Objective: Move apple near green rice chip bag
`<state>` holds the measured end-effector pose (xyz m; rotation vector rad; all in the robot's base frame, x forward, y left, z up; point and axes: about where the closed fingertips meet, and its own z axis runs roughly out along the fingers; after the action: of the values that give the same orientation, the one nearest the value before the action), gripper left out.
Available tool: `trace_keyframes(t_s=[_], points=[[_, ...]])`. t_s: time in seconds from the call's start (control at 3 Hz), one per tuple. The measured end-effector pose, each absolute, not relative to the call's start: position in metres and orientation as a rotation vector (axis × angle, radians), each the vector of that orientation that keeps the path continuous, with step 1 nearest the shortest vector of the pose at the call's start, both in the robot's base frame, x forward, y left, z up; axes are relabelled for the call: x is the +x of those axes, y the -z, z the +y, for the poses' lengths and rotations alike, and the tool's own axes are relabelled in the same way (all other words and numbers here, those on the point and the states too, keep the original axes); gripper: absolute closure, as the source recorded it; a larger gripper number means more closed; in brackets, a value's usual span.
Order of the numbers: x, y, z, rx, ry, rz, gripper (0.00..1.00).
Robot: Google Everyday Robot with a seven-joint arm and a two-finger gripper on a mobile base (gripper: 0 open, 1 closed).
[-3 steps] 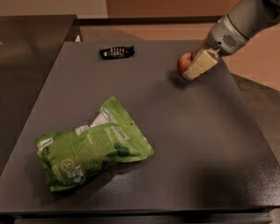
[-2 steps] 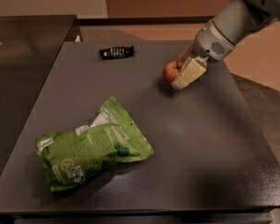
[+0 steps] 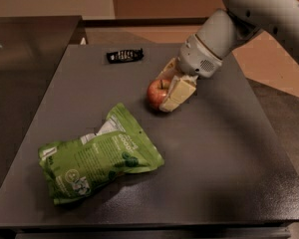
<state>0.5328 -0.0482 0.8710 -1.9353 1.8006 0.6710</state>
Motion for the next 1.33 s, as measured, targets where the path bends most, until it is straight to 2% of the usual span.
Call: trace_keyframes(t_s=[0.33,0.67,1.33], points=[[0.524,-0.86,-0.03,-2.005,-0.704,1.719,0.95],[0.521,-0.849,-0.025,-2.022,-0.74,1.692,0.76],[0.518,-0.844,-0.021,-2.016,-0.782,1.667,0.3]])
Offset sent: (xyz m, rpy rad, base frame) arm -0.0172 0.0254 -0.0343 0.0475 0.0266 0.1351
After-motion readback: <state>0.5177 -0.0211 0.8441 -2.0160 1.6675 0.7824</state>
